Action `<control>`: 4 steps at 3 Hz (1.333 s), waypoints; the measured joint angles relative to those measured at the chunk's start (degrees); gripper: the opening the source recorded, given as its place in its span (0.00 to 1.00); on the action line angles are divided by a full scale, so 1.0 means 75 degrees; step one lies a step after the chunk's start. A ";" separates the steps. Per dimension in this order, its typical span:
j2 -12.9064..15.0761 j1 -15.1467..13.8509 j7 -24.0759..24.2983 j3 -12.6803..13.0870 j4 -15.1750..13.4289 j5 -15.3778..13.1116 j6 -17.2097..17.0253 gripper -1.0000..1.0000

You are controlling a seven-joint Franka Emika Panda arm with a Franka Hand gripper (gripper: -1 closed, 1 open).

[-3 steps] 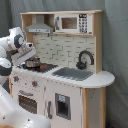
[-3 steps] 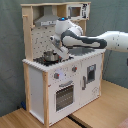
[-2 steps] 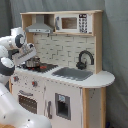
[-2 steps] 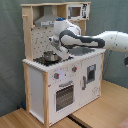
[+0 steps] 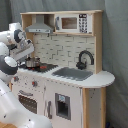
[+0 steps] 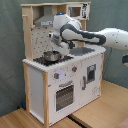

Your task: Play with the kitchen

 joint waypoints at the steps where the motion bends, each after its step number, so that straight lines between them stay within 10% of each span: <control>1: 0.0006 0.0038 0.0105 -0.0334 0.0548 -0.0266 -0.0488 1.00; 4: 0.0005 0.0836 0.0582 -0.0789 0.1122 -0.2295 -0.1343 1.00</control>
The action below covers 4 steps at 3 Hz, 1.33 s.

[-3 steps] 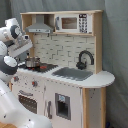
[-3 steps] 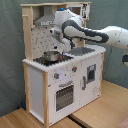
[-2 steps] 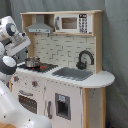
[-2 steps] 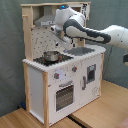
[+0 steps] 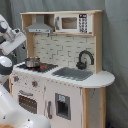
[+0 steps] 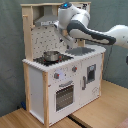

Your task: Play with the kitchen

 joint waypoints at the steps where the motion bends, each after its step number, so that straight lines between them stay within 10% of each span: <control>1: -0.0005 0.0413 0.0161 -0.0122 0.0004 -0.0745 -0.0250 1.00; 4: -0.0358 0.1537 0.0732 -0.0083 -0.0028 -0.2979 -0.1071 1.00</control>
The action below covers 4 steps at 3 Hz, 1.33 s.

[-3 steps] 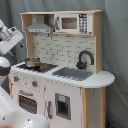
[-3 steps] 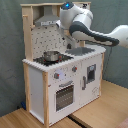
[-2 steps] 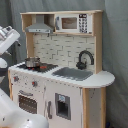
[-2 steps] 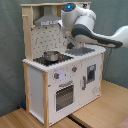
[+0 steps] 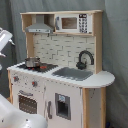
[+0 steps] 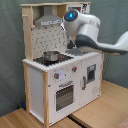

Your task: Play with the kitchen

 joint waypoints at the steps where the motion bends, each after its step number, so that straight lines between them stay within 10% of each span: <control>1: -0.0438 0.0289 0.0168 0.0027 -0.0107 -0.0637 -0.0235 1.00; 4: -0.2438 0.0453 0.0202 0.0030 -0.0322 -0.2103 -0.0265 1.00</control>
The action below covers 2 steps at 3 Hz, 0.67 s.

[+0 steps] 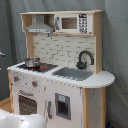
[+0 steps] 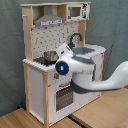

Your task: Play with the kitchen

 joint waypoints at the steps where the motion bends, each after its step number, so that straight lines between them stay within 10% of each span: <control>1: -0.0471 0.0030 -0.0219 0.0003 -0.0001 -0.0428 0.0377 1.00; 2: -0.0906 0.0032 -0.0517 0.0027 -0.0065 -0.0639 0.1140 1.00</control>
